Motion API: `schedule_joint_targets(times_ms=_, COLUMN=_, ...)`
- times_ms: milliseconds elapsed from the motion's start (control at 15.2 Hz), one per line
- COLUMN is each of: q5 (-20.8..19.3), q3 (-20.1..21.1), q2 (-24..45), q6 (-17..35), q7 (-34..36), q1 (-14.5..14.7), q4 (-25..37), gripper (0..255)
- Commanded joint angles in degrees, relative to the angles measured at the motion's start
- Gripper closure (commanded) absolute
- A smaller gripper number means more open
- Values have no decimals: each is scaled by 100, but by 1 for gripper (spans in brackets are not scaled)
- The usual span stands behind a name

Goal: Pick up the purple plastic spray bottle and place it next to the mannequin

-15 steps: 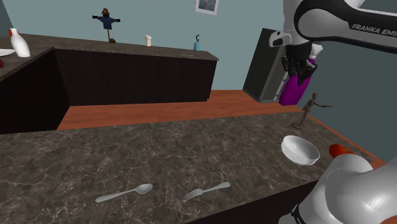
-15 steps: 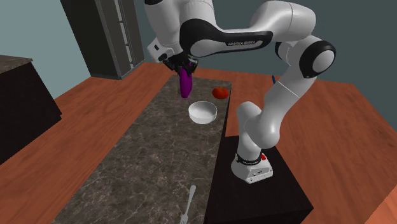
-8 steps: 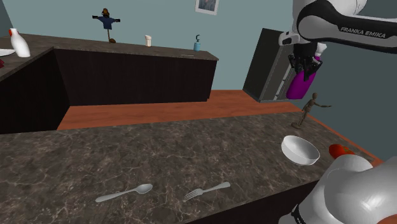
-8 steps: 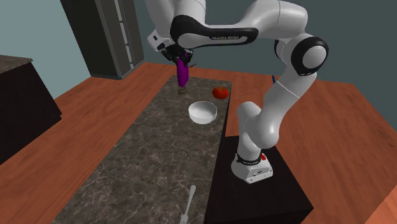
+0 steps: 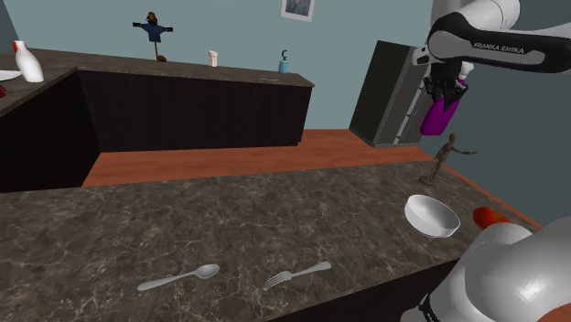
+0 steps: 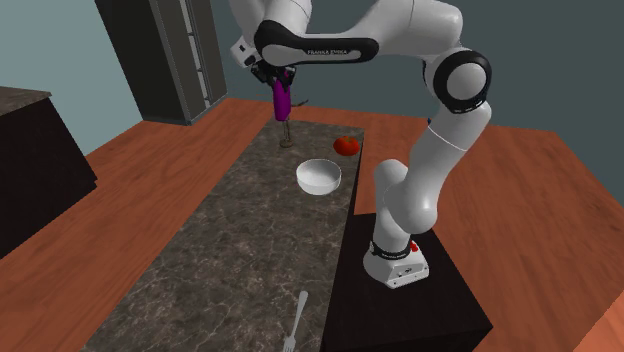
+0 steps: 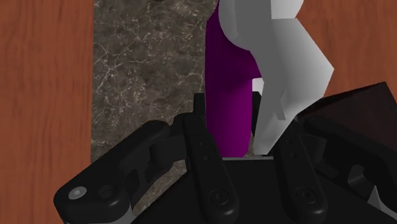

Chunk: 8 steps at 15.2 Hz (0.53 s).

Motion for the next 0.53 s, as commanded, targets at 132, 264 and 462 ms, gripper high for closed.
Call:
schedule_joint_targets(times_ms=132, q5=-7, q3=-544, q2=441, q6=451, q7=-487, q1=-79, q4=370, gripper=255)
schedule_joint_targets(times_ms=264, q5=67, q3=-833, q2=736, q6=678, q7=-758, q1=-116, q4=626, gripper=255)
schedule_joint_targets(times_ms=462, q5=288, q3=-1286, q2=1253, q6=1022, q7=-1203, q1=-179, q4=1066, gripper=255)
